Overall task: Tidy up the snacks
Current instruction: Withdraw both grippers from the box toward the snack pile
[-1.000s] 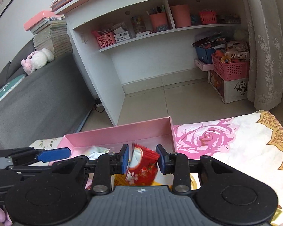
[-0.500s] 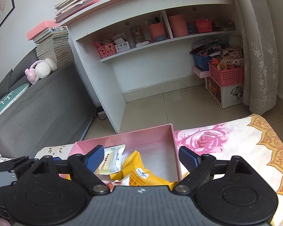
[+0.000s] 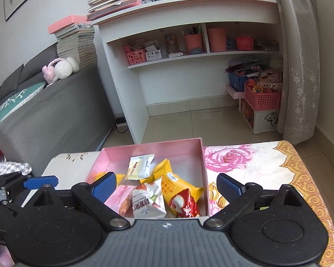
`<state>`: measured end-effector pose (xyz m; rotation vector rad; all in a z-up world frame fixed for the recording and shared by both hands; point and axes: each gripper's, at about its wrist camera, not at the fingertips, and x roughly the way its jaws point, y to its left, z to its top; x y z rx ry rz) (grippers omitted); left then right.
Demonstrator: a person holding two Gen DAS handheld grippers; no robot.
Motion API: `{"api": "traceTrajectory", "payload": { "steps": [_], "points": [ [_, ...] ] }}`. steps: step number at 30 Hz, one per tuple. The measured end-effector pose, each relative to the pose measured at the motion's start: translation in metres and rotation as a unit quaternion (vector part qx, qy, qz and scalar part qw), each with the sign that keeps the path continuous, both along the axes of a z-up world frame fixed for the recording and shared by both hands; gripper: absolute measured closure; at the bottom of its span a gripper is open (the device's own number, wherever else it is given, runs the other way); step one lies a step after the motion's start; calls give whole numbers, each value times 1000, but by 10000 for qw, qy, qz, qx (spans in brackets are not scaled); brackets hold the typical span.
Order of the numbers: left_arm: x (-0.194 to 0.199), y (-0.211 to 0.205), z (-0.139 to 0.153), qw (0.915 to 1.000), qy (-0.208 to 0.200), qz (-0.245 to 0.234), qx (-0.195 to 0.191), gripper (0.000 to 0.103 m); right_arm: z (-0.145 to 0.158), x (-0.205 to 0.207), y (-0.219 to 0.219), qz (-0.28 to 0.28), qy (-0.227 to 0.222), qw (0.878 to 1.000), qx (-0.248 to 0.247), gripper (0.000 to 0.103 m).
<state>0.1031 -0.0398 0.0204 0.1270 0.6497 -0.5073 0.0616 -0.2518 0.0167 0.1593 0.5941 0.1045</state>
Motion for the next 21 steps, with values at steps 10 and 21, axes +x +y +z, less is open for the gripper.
{"api": "traceTrajectory", "payload": {
  "steps": [10, 21],
  "points": [
    [-41, 23, 1, 9999, 128, -12, 90, 7, 4, -34, 19, 144, -54, 9999, -41, 7],
    [-71, 36, -30, 9974, -63, -315, 644, 1, -21, -59, 22, 153, -19, 9998, -161, 7]
  ]
}}
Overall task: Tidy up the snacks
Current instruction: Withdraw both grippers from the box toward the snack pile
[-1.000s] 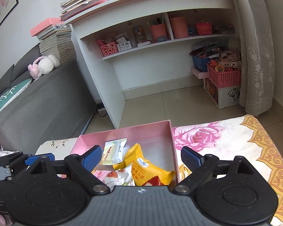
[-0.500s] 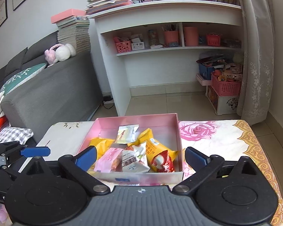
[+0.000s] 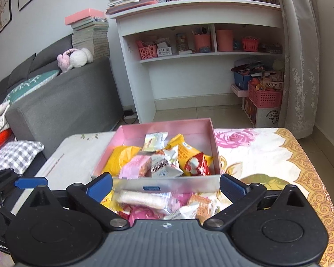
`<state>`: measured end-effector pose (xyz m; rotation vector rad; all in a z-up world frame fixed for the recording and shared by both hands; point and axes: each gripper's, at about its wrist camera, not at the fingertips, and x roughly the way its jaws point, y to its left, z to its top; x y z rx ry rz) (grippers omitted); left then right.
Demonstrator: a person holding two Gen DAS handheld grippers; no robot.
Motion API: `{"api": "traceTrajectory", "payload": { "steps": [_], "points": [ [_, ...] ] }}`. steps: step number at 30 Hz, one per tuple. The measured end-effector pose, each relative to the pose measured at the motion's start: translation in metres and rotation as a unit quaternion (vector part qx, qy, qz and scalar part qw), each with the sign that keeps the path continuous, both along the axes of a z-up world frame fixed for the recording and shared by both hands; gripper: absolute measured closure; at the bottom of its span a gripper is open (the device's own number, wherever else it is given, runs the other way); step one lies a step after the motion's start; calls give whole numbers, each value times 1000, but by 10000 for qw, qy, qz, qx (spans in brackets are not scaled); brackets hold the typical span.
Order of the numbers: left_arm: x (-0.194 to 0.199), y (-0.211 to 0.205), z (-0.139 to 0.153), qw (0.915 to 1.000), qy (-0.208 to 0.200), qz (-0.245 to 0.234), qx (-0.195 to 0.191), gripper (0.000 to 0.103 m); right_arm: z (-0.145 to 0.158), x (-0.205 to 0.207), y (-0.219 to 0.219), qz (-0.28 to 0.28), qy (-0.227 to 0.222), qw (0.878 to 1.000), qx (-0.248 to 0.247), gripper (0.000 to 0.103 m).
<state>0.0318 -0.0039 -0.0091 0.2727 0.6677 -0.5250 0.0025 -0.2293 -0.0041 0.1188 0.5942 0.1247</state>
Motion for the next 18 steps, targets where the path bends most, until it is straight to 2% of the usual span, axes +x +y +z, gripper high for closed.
{"api": "traceTrajectory", "payload": {
  "steps": [10, 15, 18],
  "points": [
    [-6, 7, -18, 9997, 2, -218, 60, 1, -26, -18, 9, 456, 243, 9979, -397, 7],
    [-7, 2, -38, 9986, 89, -443, 274, 1, -42, -21, 12, 587, 451, 9956, -573, 7],
    [-5, 1, -46, 9979, -26, -481, 444, 1, -52, -22, 13, 613, 587, 9940, -684, 7]
  ]
}}
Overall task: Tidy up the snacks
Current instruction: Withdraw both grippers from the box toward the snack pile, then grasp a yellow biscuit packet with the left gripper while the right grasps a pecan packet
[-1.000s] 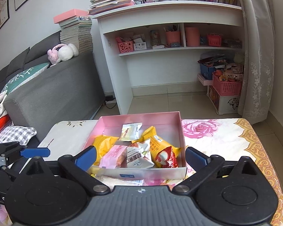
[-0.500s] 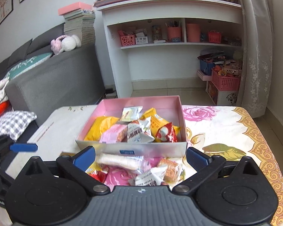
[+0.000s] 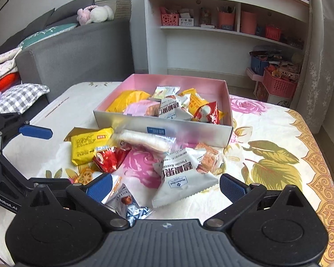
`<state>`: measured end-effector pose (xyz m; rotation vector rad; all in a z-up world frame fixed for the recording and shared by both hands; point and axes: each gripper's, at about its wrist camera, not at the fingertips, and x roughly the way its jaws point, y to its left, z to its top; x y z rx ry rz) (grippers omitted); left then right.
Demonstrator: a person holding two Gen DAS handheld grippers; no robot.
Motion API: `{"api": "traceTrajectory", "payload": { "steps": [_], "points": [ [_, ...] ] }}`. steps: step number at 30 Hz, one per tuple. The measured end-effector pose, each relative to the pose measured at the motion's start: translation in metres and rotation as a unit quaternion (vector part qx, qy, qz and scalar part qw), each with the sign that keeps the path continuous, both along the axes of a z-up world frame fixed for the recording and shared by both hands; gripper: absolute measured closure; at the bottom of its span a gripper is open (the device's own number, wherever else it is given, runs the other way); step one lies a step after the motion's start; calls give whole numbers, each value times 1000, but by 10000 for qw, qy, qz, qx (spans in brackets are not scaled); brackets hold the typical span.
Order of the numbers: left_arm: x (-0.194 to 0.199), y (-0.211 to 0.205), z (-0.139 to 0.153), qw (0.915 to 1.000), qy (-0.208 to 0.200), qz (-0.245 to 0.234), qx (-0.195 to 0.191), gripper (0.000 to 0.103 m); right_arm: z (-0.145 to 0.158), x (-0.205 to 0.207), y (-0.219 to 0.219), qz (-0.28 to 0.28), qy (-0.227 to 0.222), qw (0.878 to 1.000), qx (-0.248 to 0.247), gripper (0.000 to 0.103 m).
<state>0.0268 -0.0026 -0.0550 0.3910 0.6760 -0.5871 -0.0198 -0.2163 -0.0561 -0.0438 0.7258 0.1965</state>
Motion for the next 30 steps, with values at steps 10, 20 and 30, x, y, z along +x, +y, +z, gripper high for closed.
{"api": "traceTrajectory", "payload": {
  "steps": [10, 20, 30],
  "points": [
    [39, 14, -17, 9995, 190, 262, -53, 1, -13, 13, -5, -249, 54, 9995, -180, 7],
    [56, 3, -28, 9992, 301, 234, 150, 2, -24, 31, 6, -321, 241, 9981, -475, 7],
    [62, -2, -31, 9986, 443, 180, 209, 11, -27, 37, 9, -253, 174, 9968, -741, 12]
  ]
}}
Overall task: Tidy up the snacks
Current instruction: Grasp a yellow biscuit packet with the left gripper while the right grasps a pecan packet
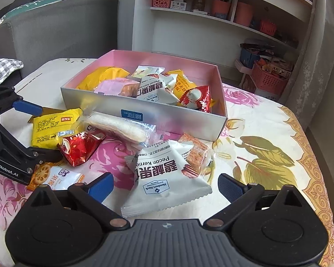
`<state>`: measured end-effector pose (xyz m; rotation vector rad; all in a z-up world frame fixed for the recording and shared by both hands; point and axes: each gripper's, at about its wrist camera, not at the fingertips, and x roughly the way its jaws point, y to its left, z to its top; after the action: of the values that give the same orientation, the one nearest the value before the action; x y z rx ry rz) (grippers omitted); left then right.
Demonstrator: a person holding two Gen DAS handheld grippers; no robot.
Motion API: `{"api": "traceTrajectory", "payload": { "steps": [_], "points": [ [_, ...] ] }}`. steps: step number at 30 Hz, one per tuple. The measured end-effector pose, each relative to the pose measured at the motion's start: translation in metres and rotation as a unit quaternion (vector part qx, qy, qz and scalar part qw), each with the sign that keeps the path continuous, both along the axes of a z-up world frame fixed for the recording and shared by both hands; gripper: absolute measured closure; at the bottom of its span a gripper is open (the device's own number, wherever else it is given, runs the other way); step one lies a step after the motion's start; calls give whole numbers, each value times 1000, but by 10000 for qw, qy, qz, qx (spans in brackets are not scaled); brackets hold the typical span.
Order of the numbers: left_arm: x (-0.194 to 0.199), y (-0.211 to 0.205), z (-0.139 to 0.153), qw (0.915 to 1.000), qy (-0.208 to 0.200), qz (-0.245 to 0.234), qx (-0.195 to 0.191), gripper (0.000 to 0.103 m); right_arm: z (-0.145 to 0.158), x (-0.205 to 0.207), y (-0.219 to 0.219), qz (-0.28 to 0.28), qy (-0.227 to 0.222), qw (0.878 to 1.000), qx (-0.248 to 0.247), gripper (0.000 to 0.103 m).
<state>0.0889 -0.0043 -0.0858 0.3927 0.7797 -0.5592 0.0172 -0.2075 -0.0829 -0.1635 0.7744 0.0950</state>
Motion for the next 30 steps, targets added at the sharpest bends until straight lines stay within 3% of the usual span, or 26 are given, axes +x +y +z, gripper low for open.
{"api": "traceTrajectory", "payload": {
  "steps": [4, 9, 13, 20, 30],
  "points": [
    [-4, -1, 2, 10000, 13, -68, 10, 23, 0, 2, -1, 62, 13, 10000, 11, 20],
    [-5, -1, 6, 9999, 135, -70, -36, 46, -1, 4, -2, 243, 6, 9997, 20, 32],
    [-6, -1, 7, 9998, 195, -16, -31, 49, -1, 6, -3, 256, 59, 9996, 54, 43],
    [-6, 1, 11, 9994, 290, 155, -82, 52, 3, 6, -5, 306, 12, 9994, 171, 49],
    [-2, 9, 23, 9970, 445, 437, -460, 56, 11, 5, -6, 310, 54, 9986, 436, 55]
  ]
}}
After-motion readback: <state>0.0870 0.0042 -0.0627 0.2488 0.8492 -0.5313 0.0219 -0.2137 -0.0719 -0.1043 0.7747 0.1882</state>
